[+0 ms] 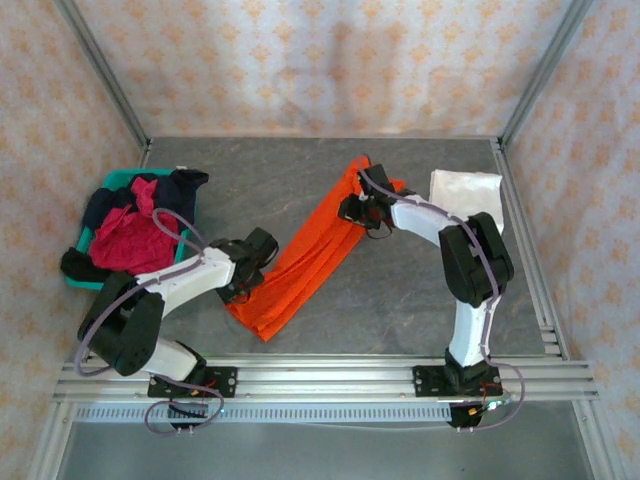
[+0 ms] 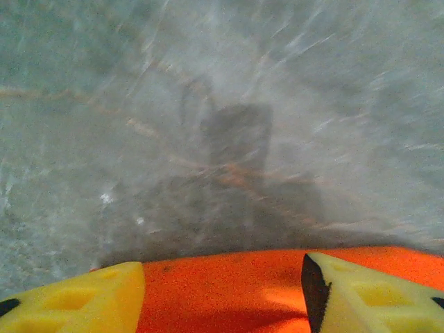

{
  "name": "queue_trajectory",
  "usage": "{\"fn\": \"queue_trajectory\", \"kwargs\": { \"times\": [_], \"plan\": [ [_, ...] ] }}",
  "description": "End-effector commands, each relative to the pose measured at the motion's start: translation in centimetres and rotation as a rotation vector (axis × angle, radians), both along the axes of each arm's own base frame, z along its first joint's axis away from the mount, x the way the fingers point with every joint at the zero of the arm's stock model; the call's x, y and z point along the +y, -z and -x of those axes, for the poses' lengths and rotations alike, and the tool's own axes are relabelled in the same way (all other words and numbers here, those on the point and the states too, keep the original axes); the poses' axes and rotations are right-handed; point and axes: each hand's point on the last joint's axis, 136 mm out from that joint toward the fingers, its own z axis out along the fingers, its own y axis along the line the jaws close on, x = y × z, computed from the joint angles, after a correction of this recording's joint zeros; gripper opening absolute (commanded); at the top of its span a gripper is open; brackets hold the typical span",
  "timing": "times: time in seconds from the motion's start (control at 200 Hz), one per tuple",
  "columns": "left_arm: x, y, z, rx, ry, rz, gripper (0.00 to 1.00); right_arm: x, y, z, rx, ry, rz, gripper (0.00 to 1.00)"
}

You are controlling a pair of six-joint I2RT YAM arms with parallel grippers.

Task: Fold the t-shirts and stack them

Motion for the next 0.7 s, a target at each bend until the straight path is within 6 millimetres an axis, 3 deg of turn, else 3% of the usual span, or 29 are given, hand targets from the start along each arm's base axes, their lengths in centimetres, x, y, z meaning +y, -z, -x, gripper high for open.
{"fn": "queue_trajectory", "kwargs": {
  "times": [0.0,0.14,0.235,0.335,0.5,0.59,0.696],
  "plan": [
    [0.3,0.4,1.4,0.005,-0.021,0.025,0.57,-1.3,0.7,-2.0,-0.016,0.083,0.010,0.37],
    [0.0,0.9,2.5,0.015,-0.020,0.047,0.51,-2.3,3.0,-3.8,0.022,0.112,0.051,0.35],
    [-0.9,1.2,3.0,0.027,-0.006,0.062,0.39,-2.6,4.5,-5.0,0.062,0.103,0.059,0.35],
    [-1.6,1.8,3.7,0.041,0.004,0.064,0.38,-2.3,5.2,-6.5,0.070,0.074,0.085,0.35],
    [-2.9,2.9,4.7,0.060,0.009,0.083,0.39,-0.3,6.2,-9.0,0.098,-0.036,0.083,0.39],
    [-4.5,3.0,4.3,0.056,0.047,0.107,0.40,1.3,6.9,-10.1,0.123,-0.086,0.051,0.43],
    [-6.6,2.4,3.3,0.051,0.110,0.094,0.42,3.2,6.3,-11.4,0.108,-0.117,0.014,0.48]
  ]
}}
